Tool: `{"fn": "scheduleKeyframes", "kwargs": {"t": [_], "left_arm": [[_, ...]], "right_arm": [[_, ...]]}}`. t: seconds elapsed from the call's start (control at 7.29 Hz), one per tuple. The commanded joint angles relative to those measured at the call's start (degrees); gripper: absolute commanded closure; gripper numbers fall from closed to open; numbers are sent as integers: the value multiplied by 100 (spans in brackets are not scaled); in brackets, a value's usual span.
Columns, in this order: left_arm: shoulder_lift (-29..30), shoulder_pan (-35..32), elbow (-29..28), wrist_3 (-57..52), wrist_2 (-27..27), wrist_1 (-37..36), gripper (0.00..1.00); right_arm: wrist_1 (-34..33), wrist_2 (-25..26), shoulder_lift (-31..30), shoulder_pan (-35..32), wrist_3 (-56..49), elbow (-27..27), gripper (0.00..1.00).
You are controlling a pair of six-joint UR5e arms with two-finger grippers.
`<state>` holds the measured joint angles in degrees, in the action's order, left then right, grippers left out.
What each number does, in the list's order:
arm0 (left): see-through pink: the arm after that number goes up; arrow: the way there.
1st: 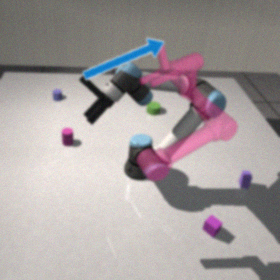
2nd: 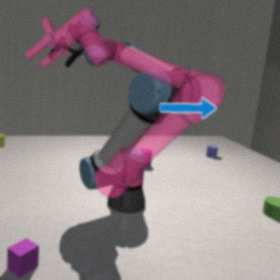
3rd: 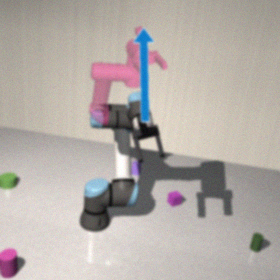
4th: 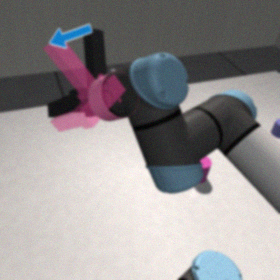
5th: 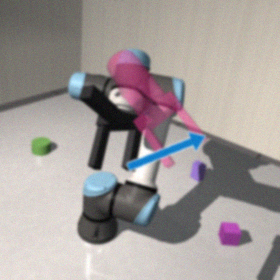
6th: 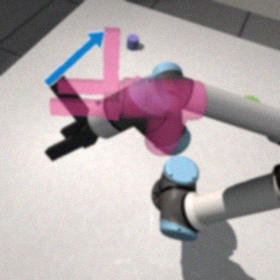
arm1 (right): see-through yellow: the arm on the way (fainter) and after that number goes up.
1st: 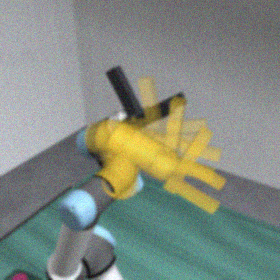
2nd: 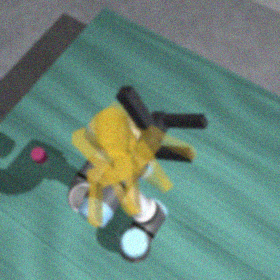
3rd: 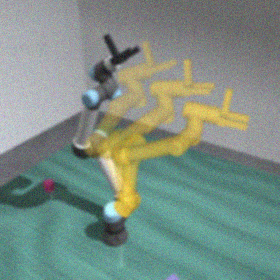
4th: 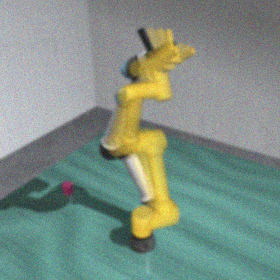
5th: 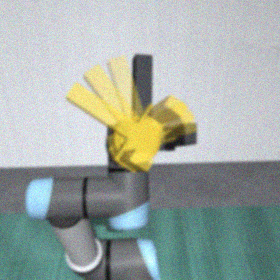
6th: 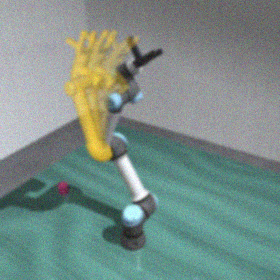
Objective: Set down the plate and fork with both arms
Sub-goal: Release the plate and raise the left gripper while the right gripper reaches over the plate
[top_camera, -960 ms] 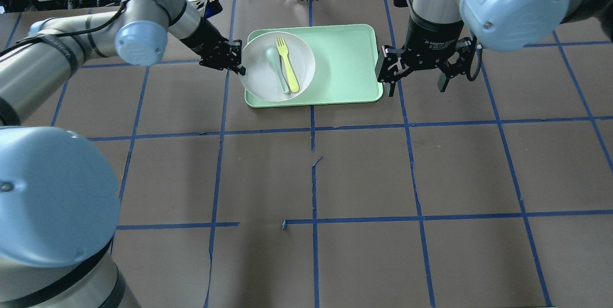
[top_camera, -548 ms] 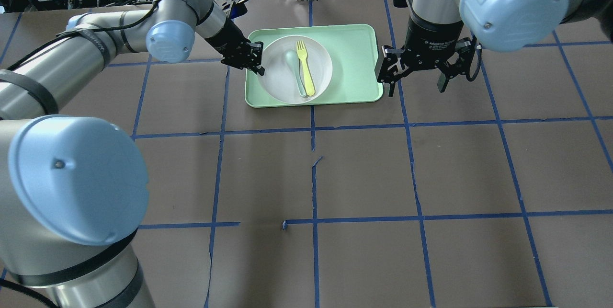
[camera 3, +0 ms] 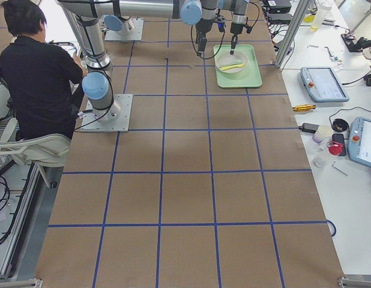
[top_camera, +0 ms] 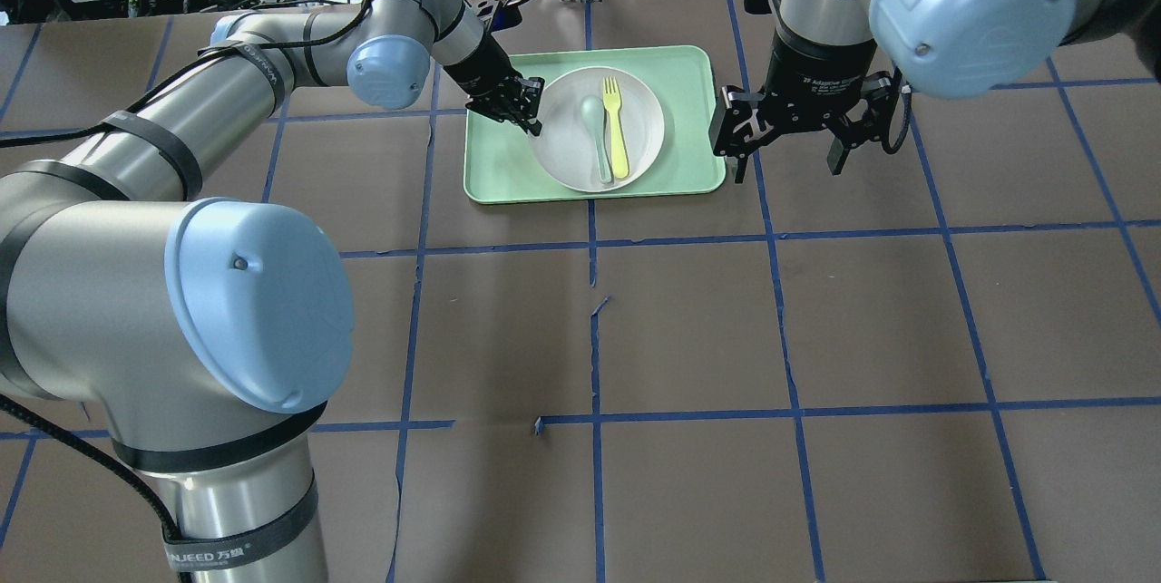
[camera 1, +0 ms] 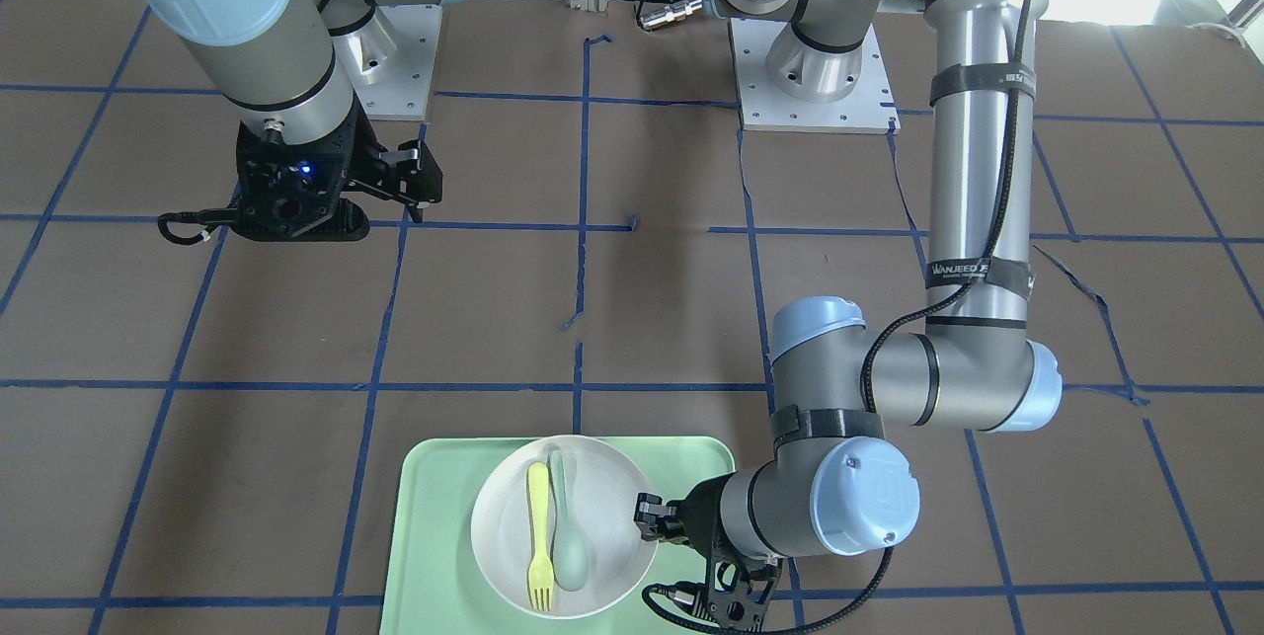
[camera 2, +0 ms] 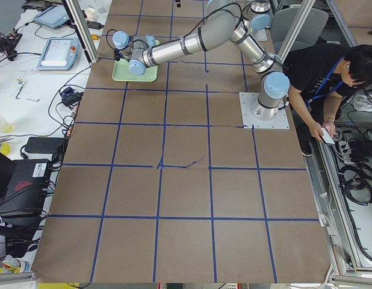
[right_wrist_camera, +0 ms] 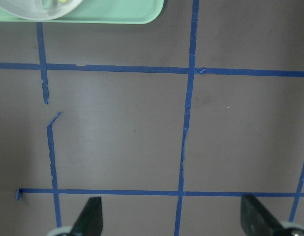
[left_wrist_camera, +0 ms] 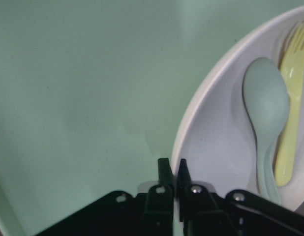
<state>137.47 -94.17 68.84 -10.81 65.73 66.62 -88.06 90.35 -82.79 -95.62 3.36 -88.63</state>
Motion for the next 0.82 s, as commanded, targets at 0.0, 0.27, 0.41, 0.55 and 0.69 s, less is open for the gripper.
{"fn": "scheduleKeyframes", "kwargs": {"t": [0.0,0.27,0.41,0.55,0.69], "left_arm": [[17,-57,7,-88,10,-244,14],[-332,-40,16,-9,359,-220,0],[-683,-14,94,9,1519,-158,0],[-1034,152,217,9,1705,242,0],[-1412,449,366,-17,1724,769,0]], "right_arm": [[-105,0,9,0,-20,4,0],[-604,-17,297,-9,-11,108,0],[-1460,-35,603,-18,-2,118,0],[-1991,-18,902,-26,7,222,2],[-2100,0,1210,-35,7,476,20]]}}
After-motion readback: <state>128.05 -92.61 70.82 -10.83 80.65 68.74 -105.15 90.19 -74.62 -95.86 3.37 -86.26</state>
